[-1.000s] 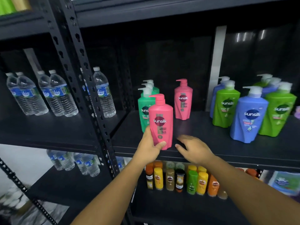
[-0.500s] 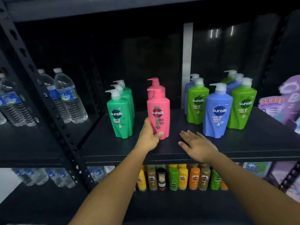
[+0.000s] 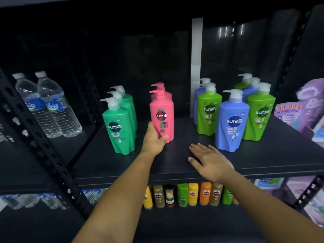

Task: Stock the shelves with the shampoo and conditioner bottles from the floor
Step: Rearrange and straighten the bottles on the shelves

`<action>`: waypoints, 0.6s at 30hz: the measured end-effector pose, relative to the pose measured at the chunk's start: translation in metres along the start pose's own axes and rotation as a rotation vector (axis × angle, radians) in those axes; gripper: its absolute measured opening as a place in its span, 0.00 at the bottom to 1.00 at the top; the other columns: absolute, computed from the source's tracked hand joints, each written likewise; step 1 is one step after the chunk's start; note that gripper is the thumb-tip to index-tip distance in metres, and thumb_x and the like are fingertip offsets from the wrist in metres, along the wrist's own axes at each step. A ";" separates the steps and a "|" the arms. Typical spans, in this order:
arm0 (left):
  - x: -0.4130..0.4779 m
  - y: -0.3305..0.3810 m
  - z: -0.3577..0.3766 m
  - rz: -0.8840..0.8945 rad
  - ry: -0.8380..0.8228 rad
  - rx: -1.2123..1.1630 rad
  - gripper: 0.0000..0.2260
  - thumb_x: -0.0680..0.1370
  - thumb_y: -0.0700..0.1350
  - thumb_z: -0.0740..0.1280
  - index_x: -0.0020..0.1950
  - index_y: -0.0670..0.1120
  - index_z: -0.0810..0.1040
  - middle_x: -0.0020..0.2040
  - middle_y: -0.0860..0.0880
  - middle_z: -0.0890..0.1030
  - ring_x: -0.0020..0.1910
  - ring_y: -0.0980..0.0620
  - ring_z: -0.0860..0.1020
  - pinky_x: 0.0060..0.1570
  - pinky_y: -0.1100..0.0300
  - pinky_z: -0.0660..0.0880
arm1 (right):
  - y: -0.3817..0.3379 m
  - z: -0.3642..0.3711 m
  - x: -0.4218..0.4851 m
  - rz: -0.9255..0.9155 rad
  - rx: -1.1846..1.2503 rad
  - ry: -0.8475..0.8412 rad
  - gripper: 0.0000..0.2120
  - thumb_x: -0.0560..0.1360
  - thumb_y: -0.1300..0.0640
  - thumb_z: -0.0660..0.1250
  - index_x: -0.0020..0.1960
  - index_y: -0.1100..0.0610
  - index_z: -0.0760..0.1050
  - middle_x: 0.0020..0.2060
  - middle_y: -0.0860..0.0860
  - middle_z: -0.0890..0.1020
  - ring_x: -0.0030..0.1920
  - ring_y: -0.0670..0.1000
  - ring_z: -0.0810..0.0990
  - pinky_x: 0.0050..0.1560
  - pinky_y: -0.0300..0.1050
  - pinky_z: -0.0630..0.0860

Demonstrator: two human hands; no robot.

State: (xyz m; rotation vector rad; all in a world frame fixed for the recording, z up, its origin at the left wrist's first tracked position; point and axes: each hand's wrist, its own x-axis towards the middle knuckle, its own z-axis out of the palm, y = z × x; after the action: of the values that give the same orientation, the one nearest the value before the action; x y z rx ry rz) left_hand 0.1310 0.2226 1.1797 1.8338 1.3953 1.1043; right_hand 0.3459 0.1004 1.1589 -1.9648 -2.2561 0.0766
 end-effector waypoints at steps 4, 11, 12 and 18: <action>0.007 -0.004 0.005 0.000 0.027 -0.014 0.28 0.76 0.37 0.73 0.71 0.49 0.65 0.63 0.50 0.77 0.60 0.53 0.77 0.63 0.55 0.72 | -0.001 0.000 -0.001 0.003 -0.004 0.003 0.30 0.83 0.37 0.44 0.83 0.47 0.51 0.81 0.41 0.53 0.81 0.42 0.48 0.80 0.47 0.45; 0.013 -0.013 0.015 -0.024 0.072 0.003 0.33 0.76 0.40 0.73 0.76 0.50 0.61 0.66 0.50 0.76 0.64 0.48 0.77 0.68 0.44 0.74 | -0.003 0.000 -0.002 0.013 -0.010 0.011 0.30 0.83 0.37 0.43 0.83 0.46 0.51 0.81 0.40 0.53 0.80 0.41 0.48 0.80 0.46 0.45; 0.014 -0.014 0.015 -0.025 0.072 0.006 0.33 0.77 0.40 0.73 0.76 0.50 0.61 0.66 0.50 0.76 0.64 0.48 0.77 0.68 0.44 0.74 | -0.003 0.000 -0.002 0.013 -0.009 0.010 0.30 0.83 0.37 0.43 0.83 0.47 0.51 0.81 0.40 0.53 0.80 0.42 0.48 0.80 0.46 0.44; 0.012 -0.016 0.017 -0.011 0.098 0.048 0.34 0.78 0.43 0.72 0.78 0.49 0.58 0.69 0.48 0.76 0.65 0.45 0.77 0.66 0.44 0.75 | -0.003 0.000 -0.002 0.017 -0.015 0.009 0.30 0.83 0.37 0.43 0.82 0.46 0.51 0.81 0.40 0.53 0.80 0.41 0.47 0.80 0.46 0.44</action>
State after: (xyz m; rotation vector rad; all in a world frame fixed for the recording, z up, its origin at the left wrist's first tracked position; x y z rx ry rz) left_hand 0.1392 0.2387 1.1618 1.8245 1.4976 1.1791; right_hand 0.3430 0.0978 1.1590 -1.9874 -2.2407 0.0528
